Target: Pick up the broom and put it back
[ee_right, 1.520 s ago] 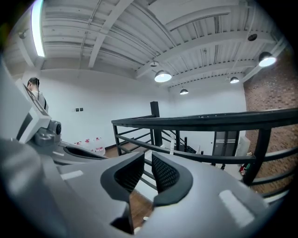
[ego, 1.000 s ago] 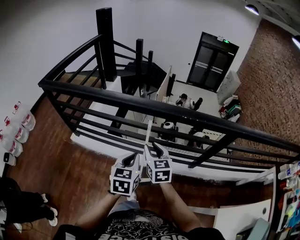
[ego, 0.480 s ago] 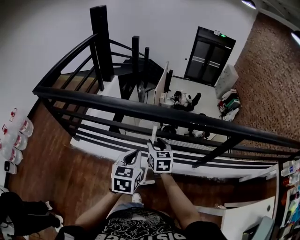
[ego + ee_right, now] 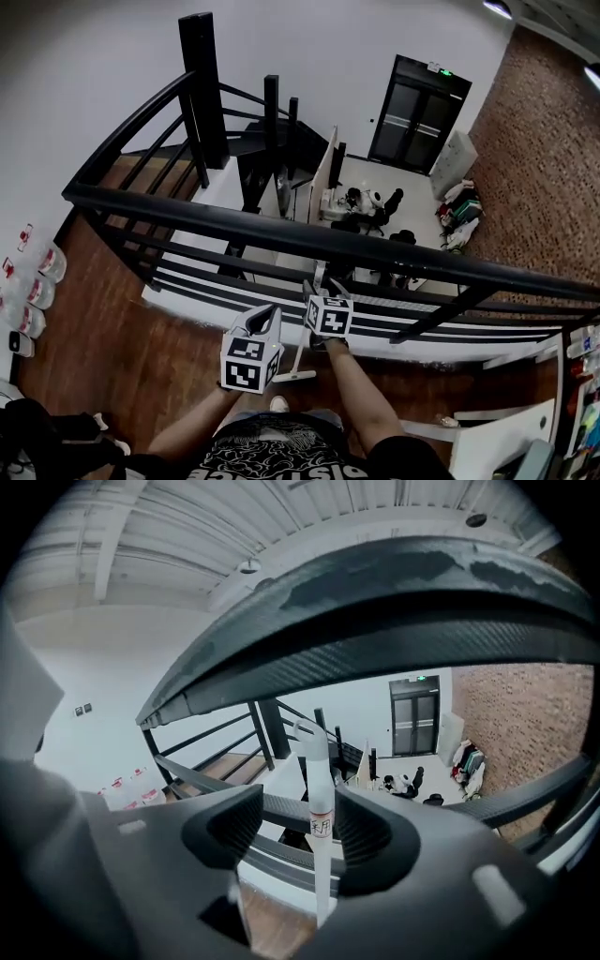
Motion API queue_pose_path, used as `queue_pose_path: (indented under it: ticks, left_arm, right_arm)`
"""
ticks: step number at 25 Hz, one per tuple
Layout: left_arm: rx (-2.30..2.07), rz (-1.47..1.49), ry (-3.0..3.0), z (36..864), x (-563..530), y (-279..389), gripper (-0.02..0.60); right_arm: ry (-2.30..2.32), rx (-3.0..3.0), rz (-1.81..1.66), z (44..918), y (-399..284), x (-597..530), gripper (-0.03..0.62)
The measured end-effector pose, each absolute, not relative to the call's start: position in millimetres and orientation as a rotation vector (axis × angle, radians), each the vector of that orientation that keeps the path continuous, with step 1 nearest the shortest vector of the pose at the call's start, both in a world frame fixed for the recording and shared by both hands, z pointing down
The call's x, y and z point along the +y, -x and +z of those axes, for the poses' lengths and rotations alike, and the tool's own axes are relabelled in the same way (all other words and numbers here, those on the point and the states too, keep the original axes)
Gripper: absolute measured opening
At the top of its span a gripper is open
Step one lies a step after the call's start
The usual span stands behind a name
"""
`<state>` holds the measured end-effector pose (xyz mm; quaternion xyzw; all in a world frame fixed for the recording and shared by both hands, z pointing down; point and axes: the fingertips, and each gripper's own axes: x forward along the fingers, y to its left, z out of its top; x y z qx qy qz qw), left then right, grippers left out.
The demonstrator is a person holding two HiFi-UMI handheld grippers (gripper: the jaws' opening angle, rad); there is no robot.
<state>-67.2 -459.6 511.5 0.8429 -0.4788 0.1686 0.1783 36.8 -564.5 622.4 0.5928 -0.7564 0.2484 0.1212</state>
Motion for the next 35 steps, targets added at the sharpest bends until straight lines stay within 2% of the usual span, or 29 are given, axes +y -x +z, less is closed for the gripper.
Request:
queue_pose_path:
  ticks: [11, 14, 17, 35]
  left_arm:
    - [-1.355, 0.505, -2.374, 524, -486, 81, 0.005]
    - [-1.362, 0.499, -2.366, 526, -490, 82, 0.005]
    - [-1.357, 0.511, -2.358, 530, -491, 84, 0.005]
    - [-1.372, 0.481, -2.338, 529, -473, 74, 0.005]
  right_arm:
    - [-1.779, -2.133, 0.726, 649, -48, -605, 0.209]
    - [-1.778, -2.12, 0.699, 652, -51, -611, 0.139]
    - [-1.744, -2.137, 0.673, 654, -46, -613, 0.095]
    - [-1.732, -2.18, 0.625, 636, -46, -573, 0.092]
